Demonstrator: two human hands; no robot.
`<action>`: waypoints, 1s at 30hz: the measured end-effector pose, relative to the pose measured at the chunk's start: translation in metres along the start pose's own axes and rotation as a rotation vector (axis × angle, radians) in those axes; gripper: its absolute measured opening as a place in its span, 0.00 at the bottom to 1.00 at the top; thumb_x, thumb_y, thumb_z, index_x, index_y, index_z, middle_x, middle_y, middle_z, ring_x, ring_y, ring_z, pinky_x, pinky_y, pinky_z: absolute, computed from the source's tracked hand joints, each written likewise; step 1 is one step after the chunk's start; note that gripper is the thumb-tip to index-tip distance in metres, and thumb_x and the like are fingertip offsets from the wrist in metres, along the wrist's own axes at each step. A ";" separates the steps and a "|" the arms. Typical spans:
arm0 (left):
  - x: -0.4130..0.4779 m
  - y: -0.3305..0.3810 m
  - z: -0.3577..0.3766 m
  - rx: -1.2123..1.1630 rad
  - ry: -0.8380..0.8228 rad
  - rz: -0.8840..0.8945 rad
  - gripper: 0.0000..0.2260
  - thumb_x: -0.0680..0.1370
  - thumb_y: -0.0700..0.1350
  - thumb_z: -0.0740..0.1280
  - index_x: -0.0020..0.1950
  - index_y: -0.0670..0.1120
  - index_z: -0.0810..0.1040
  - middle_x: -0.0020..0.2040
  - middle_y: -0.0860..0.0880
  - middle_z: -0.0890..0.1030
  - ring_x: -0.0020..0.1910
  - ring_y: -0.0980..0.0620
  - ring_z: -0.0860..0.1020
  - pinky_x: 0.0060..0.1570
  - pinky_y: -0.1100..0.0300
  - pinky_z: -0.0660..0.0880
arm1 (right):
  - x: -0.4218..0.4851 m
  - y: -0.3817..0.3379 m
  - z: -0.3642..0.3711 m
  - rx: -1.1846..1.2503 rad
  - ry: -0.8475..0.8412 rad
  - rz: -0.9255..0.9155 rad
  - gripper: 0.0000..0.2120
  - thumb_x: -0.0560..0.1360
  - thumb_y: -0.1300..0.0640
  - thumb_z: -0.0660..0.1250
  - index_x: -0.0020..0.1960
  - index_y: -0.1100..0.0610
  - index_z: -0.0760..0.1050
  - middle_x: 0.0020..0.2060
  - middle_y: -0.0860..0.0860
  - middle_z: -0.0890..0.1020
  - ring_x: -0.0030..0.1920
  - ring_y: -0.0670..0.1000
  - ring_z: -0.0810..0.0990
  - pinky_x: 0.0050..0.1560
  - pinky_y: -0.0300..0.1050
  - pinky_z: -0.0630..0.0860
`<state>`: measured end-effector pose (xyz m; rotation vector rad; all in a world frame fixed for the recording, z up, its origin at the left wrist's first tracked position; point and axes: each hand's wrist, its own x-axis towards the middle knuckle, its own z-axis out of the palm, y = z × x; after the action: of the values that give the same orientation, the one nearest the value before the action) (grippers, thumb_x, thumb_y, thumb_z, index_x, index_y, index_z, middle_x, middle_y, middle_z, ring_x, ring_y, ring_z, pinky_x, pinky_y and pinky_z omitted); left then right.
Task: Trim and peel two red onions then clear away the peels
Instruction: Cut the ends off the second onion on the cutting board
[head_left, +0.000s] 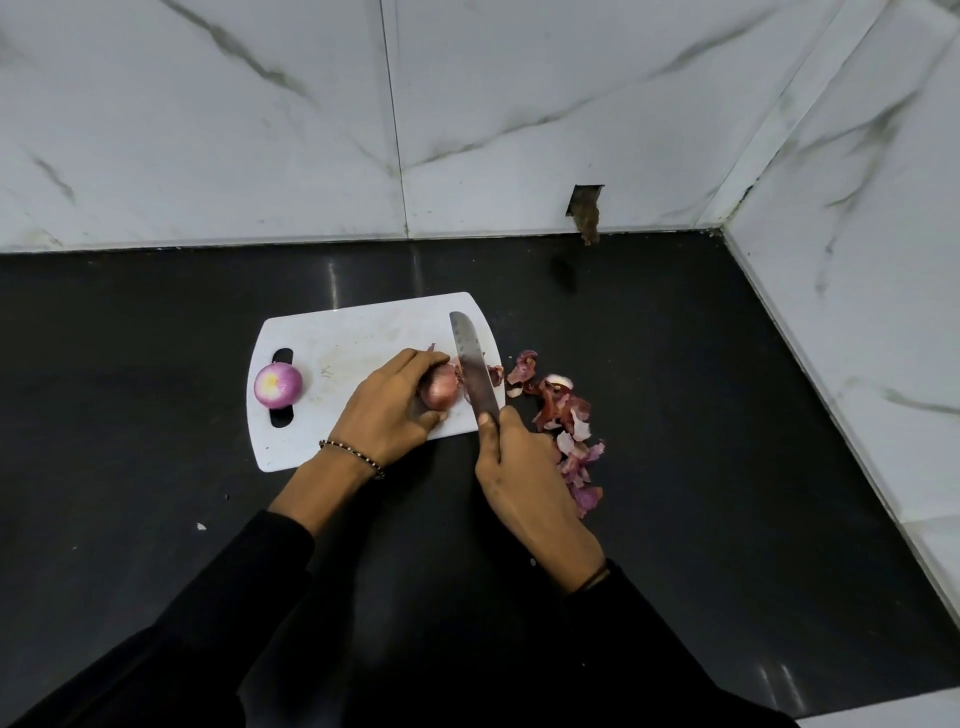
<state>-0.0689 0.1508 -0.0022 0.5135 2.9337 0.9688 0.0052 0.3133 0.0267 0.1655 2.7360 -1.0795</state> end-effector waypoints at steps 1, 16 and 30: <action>0.001 0.001 0.000 0.006 0.002 0.006 0.28 0.69 0.40 0.77 0.68 0.44 0.74 0.62 0.47 0.78 0.59 0.45 0.78 0.59 0.54 0.75 | 0.000 0.000 0.000 -0.001 0.007 0.001 0.11 0.86 0.50 0.51 0.51 0.56 0.66 0.32 0.52 0.74 0.29 0.49 0.73 0.26 0.40 0.66; 0.030 0.027 -0.006 0.344 -0.200 -0.087 0.22 0.73 0.46 0.72 0.66 0.47 0.73 0.54 0.42 0.81 0.53 0.39 0.78 0.48 0.53 0.72 | 0.011 -0.003 0.014 -0.049 0.035 0.049 0.13 0.86 0.51 0.51 0.55 0.60 0.67 0.39 0.61 0.80 0.38 0.63 0.80 0.35 0.55 0.75; 0.054 0.036 -0.014 0.363 -0.301 -0.181 0.19 0.73 0.50 0.72 0.60 0.44 0.76 0.53 0.42 0.80 0.53 0.42 0.77 0.46 0.54 0.71 | 0.024 -0.011 0.015 0.069 -0.076 0.172 0.12 0.85 0.51 0.51 0.56 0.58 0.67 0.49 0.60 0.79 0.42 0.59 0.82 0.42 0.56 0.82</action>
<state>-0.1109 0.1866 0.0352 0.3522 2.8170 0.3074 -0.0176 0.2956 0.0178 0.3558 2.5650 -1.1083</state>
